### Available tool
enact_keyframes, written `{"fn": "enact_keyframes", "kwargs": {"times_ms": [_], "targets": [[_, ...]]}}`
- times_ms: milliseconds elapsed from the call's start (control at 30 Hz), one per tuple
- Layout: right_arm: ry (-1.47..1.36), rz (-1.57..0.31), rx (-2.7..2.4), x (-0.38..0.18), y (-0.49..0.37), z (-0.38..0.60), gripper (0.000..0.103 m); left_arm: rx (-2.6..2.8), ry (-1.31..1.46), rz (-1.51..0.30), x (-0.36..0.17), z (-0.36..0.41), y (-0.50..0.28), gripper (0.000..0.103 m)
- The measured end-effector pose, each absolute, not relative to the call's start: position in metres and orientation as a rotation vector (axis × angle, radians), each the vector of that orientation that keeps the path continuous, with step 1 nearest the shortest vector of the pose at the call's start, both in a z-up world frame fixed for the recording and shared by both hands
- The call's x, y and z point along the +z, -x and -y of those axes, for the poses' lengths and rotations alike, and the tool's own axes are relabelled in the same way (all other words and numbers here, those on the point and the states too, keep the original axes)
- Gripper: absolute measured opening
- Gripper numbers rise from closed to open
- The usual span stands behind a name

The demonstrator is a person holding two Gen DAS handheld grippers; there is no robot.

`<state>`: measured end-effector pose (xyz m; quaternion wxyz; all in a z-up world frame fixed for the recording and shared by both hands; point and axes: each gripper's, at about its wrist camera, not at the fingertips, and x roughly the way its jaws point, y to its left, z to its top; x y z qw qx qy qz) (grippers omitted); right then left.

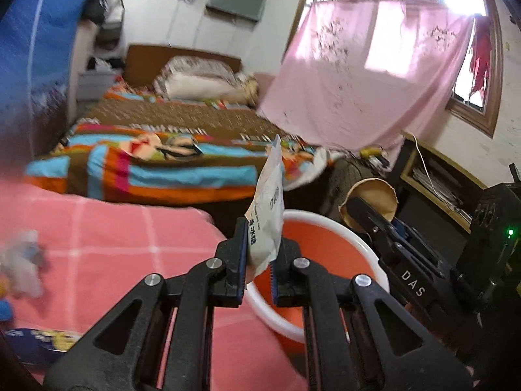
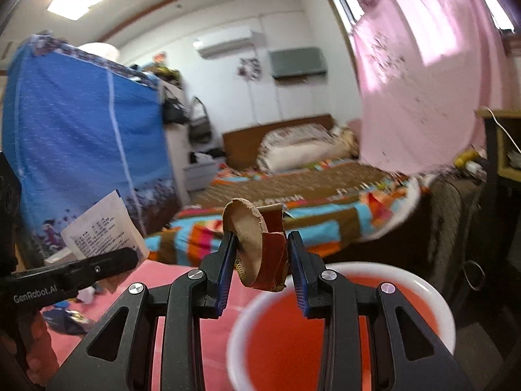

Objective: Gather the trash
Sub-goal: 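Carry both items over the orange bucket and open both tools to drop them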

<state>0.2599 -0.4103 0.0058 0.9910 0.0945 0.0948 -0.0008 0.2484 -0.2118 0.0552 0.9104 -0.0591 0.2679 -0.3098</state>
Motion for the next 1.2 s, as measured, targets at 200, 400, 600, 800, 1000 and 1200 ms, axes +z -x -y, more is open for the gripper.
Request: {"fn": "enact_keyframes", "kwargs": {"times_ms": [200, 400, 600, 800, 1000, 1200], "targets": [[-0.218, -0.258, -0.067, -0.008, -0.26, 0.432, 0.033, -0.674, 0.124, -0.688, 0.043, 0.249, -0.266, 0.016], [-0.271, -0.307, -0.099, -0.016, -0.257, 0.451, 0.038, -0.684, 0.158, -0.788, 0.032, 0.269, -0.28, 0.017], [-0.309, -0.34, -0.125, -0.017, -0.26, 0.462, 0.044, -0.677, 0.177, -0.804, 0.029, 0.277, -0.286, 0.031], [-0.32, -0.352, -0.145, -0.018, -0.26, 0.466, 0.048, -0.65, 0.193, -0.764, 0.032, 0.268, -0.283, 0.04], [-0.316, -0.346, -0.152, -0.014, -0.261, 0.463, 0.063, -0.593, 0.202, -0.709, 0.038, 0.248, -0.279, 0.053], [-0.323, -0.345, -0.153, -0.013, -0.264, 0.46, 0.075, -0.553, 0.221, -0.671, 0.045, 0.228, -0.276, 0.063]]}}
